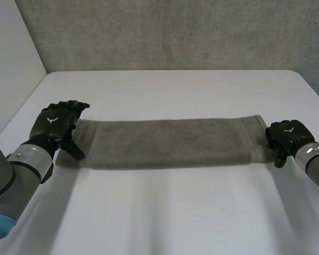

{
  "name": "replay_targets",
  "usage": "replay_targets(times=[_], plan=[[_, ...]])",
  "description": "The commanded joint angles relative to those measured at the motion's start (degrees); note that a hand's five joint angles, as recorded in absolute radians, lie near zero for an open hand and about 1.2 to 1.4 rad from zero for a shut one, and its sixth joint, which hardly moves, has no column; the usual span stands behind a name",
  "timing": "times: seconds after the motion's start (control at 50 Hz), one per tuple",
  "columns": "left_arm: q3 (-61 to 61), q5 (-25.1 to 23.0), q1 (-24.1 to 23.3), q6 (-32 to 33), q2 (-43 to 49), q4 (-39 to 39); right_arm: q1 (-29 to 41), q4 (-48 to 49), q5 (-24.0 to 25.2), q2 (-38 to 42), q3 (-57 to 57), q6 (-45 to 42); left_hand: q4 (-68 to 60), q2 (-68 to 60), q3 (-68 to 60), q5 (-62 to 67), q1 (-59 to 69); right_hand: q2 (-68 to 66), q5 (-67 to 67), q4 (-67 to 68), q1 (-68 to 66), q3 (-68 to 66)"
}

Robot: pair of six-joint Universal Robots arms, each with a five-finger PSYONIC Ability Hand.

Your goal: Fold the laundry

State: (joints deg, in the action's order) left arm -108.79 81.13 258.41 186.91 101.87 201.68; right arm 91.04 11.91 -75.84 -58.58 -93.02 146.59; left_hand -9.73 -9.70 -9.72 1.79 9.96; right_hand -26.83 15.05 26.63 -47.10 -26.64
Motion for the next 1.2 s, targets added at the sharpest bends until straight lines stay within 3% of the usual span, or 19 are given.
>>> replay_targets(times=[0.02, 0.14, 0.2, 0.24, 0.26, 0.28, 0.44, 0.52, 0.56, 0.66, 0.74, 0.84, 0.86, 0.9, 0.92, 0.94, 1.0, 1.12, 1.2], plan=[[-0.63, 0.08, -0.01, 0.03, 0.00, 1.09, 0.02, 2.59, 0.61, 0.66, -0.41, -0.25, -0.48, -0.52, -0.49, -1.58, 0.25, 1.78, 0.00, -1.58, 22.04, 1.59], [-1.24, 0.00, -0.10, 0.12, -0.18, 2.49, 0.11, 2.59, 0.70, 2.51, 0.21, -0.52, -0.65, -0.69, -0.66, -1.41, 0.42, 1.28, 0.51, -1.07, 21.54, 1.08], [-1.33, 0.00, -0.10, 0.12, -0.18, 2.67, 0.11, 2.68, 0.70, 3.82, 0.91, -0.69, -0.65, -0.69, -0.66, -1.41, 0.42, -5.79, 7.57, 5.99, 14.47, -5.99], [-1.33, 0.00, -0.10, 0.12, -0.18, 2.67, 0.11, 2.68, -0.26, 4.44, 1.79, -1.39, -0.65, -0.69, -0.66, -1.41, 0.42, -31.69, 33.48, 31.90, -11.43, -31.89], [-1.42, 0.00, -0.10, 0.12, -0.09, 2.67, 0.11, 2.68, -0.27, 4.44, 1.79, -1.40, -0.65, -0.69, -0.66, -1.41, 0.42, -31.86, 33.64, 32.06, -11.60, -32.06], [-1.42, 0.00, -0.10, 0.12, -0.18, 2.67, 0.02, 2.68, -0.88, 4.35, 2.31, -1.57, -0.65, -0.69, -0.66, -1.41, 0.42, -52.95, 54.74, 53.15, -32.69, -53.15], [-1.60, 0.00, -0.10, 0.12, -0.27, 2.67, -5.15, 2.59, -9.31, -1.17, 3.46, -2.27, -0.65, -0.69, -0.66, -1.41, 0.42, -53.17, 54.95, 53.37, -32.90, -53.36], [-1.60, 0.00, -0.10, 0.12, -0.62, 2.67, -8.51, 1.71, -9.59, -1.98, 4.95, -4.47, -0.65, -0.69, -0.66, -1.41, 0.42, -53.17, 54.95, 53.37, -32.90, -53.36], [-1.68, 0.08, -0.10, 0.12, -0.79, 2.67, -10.78, 0.83, -9.76, -1.98, 6.71, -9.89, -0.65, -0.69, -0.66, -1.41, 0.42, -53.17, 54.95, 53.37, -32.90, -53.36], [-1.77, 0.08, -0.10, 0.12, -1.06, 2.67, -10.18, -0.14, -10.73, -2.50, 8.55, -17.20, -0.65, -0.69, -0.66, -1.41, 0.42, -53.17, 54.95, 53.37, -32.90, -53.36], [-1.77, 0.08, -0.19, 0.12, -1.06, 2.67, -4.46, -0.23, -11.52, -4.00, 10.76, -16.43, -0.65, -0.69, -0.66, -1.41, 0.42, -53.17, 54.95, 53.37, -32.90, -53.36], [-2.04, 0.08, -0.10, 0.12, -1.06, 2.76, 15.26, 0.39, -12.22, -5.76, 15.58, -13.61, -0.65, -0.69, -0.66, -1.41, 0.42, -53.17, 54.95, 53.37, -32.90, -53.36], [-2.04, 0.08, -0.10, 0.20, -1.15, 2.76, 15.31, 0.39, -12.22, -5.76, 15.59, -13.61, -0.65, -0.69, -0.66, -1.41, 0.42, -53.17, 54.95, 53.37, -32.90, -53.36], [-2.04, 0.08, -0.10, 0.12, -1.06, 2.76, 25.89, 0.74, -12.14, -3.66, 18.30, -14.58, -0.48, -0.52, -0.49, -1.57, 0.26, -53.17, 54.95, 53.37, -32.90, -53.36], [-2.04, 0.08, -0.10, 0.20, -1.06, 2.76, 25.95, 0.74, -12.14, -3.65, 18.31, -14.58, -0.48, -0.52, -0.49, -1.58, 0.25, -53.17, 54.95, 53.37, -32.90, -53.36], [-2.04, 0.08, -0.10, 0.20, -1.06, 2.76, 31.60, 1.09, -12.14, -1.30, 20.14, -15.19, -0.48, -0.52, -0.49, -1.58, 0.25, -53.17, 54.95, 53.37, -32.90, -53.36], [-2.04, 0.08, -0.01, 0.20, -1.06, 2.76, 40.06, 1.10, -12.14, 4.41, 23.66, -16.42, -0.48, -0.52, -0.49, -1.58, 0.25, -53.17, 54.95, 53.37, -32.90, -53.36], [-2.12, 0.08, 0.08, 0.20, -0.97, 3.20, 48.17, 0.74, -11.61, 13.65, 26.92, -19.49, -0.48, -0.52, -0.49, -1.58, 0.25, -53.17, 54.95, 53.37, -32.90, -53.36], [-2.21, 0.08, -0.01, 0.38, -0.53, 3.55, 49.68, 1.01, -11.43, 15.34, 27.10, -19.94, -0.48, -0.52, -0.49, -1.58, 0.25, -53.17, 54.95, 53.37, -32.90, -53.36]])
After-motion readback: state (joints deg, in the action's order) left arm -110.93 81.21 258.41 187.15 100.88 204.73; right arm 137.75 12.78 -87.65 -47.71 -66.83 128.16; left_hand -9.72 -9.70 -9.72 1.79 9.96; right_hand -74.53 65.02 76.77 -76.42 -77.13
